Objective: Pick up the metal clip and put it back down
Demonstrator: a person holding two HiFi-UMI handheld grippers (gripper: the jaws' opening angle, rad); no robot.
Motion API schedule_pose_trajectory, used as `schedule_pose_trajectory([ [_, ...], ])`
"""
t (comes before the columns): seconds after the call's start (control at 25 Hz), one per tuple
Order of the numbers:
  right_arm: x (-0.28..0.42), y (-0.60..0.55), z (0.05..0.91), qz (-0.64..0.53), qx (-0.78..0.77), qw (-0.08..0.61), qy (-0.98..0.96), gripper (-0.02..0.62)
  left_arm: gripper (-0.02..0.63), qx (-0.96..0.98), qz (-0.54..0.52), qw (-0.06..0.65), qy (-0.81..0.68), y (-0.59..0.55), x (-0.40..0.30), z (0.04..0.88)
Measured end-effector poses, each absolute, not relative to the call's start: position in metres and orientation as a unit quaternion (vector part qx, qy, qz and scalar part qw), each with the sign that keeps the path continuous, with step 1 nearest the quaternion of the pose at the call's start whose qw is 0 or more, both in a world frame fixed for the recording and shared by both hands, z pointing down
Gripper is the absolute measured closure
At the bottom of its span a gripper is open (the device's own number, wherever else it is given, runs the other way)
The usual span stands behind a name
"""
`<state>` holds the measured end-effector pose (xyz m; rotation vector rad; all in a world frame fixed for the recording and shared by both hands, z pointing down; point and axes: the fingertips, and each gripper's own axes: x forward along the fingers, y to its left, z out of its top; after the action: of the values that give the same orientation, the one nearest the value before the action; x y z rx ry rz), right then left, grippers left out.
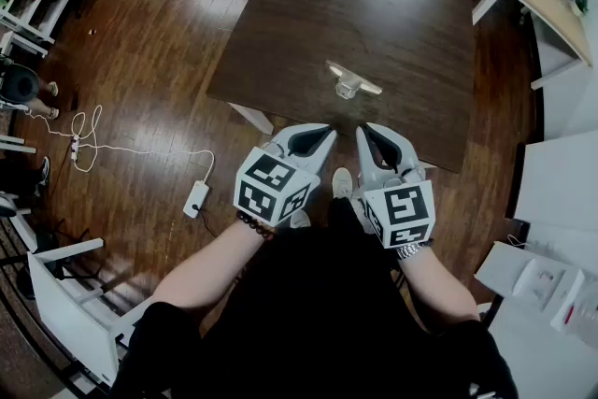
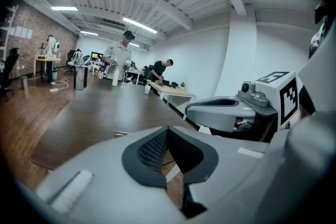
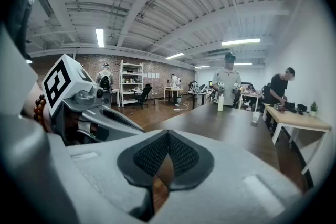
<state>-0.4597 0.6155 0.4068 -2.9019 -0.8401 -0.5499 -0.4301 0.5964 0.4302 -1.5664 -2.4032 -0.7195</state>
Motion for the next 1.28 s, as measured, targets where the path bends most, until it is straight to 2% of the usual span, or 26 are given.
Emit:
schedule_pose_trajectory([
  [0.44,-0.471,0.713,0.436,-0.205,-0.947,0.046,-0.244,0.603,0.588,-0.531,-0.441,-0.013,-0.723,0.691,-0.425,0.515],
  [0.72,-0.47,0.749,0.464,-0.23,-0.948,0.066,-0.208,0.603,0.543,-0.529,-0.544,-0.097,-0.644,0.73,-0.418,0.568],
  [0.96,-0.462,0.769,0.482,-0.244,-0.949,0.076,-0.184,0.603,0.488,-0.529,-0.603,-0.149,-0.578,0.746,-0.406,0.6],
  [1.28,-0.458,0.784,0.49,-0.252,-0.949,0.083,-0.172,0.603,0.471,-0.539,-0.628,-0.167,-0.537,0.768,-0.402,0.622],
])
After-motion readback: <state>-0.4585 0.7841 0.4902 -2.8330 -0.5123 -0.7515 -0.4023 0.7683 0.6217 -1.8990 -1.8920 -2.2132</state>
